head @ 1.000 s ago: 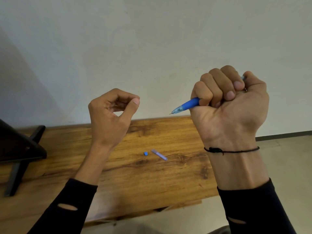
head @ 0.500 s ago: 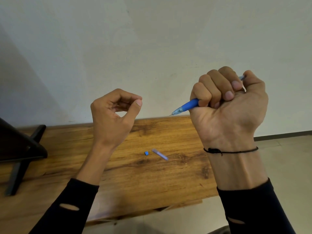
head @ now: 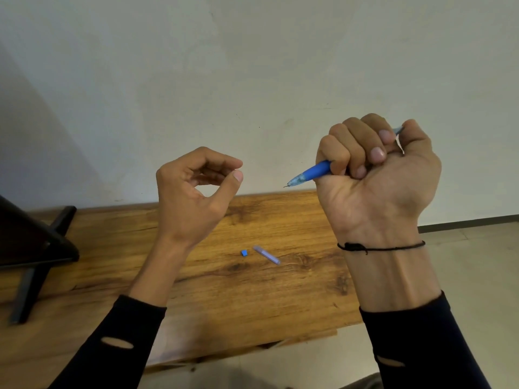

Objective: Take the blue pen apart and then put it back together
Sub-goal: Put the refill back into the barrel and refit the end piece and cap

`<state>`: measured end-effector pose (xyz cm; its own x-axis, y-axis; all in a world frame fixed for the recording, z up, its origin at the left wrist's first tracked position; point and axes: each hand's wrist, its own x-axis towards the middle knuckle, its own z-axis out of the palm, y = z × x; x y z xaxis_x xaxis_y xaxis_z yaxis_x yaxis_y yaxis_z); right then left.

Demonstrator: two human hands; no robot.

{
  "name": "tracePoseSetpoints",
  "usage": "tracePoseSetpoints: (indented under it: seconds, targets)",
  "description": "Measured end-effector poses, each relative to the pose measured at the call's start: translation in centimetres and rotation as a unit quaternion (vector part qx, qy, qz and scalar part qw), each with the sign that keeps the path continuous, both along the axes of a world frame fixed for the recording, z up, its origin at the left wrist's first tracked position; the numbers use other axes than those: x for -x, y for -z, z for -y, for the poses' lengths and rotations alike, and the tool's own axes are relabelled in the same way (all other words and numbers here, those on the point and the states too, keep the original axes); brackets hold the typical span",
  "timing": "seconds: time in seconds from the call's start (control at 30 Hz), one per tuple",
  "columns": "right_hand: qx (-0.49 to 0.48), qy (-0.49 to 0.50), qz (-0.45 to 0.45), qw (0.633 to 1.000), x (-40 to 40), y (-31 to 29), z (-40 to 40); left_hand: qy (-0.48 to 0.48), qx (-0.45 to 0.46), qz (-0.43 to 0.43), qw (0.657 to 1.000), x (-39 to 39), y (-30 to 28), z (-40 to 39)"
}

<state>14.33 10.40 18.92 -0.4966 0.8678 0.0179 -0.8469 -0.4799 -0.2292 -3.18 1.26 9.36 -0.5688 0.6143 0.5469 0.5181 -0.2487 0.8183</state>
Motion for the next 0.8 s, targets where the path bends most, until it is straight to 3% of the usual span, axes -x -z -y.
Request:
tracePoseSetpoints:
  seconds: [0.13,0.37,0.5,0.57,0.63,0.73,0.8]
  targets:
    - [-0.008,0.001,0.047,0.999,0.6,0.9,-0.7,0.078,0.018,0.037,0.996,-0.2,0.0,-0.1]
    - [-0.036,0.002,0.212,0.977,2.9,4.9,-1.3,0.211,0.101,0.155,0.960,-2.2,0.8,-1.0]
    - [-0.062,0.015,0.287,0.956,3.2,6.8,-1.5,0.178,0.133,0.212,0.952,-2.5,1.9,-1.5]
    - [-0.119,0.029,0.397,0.909,3.4,7.8,-1.4,0.124,0.128,0.228,0.957,-2.3,2.3,-1.8]
    - [-0.144,0.037,0.464,0.873,3.8,8.9,-1.1,0.067,0.135,0.189,0.970,-2.3,3.1,-2.0]
    - [-0.125,0.033,0.491,0.861,3.9,10.1,-0.7,0.024,0.166,0.125,0.978,-2.6,4.2,-2.1]
    - [-0.151,0.048,0.531,0.832,4.0,10.9,-1.1,0.018,0.185,0.094,0.978,-2.8,4.8,-2.2]
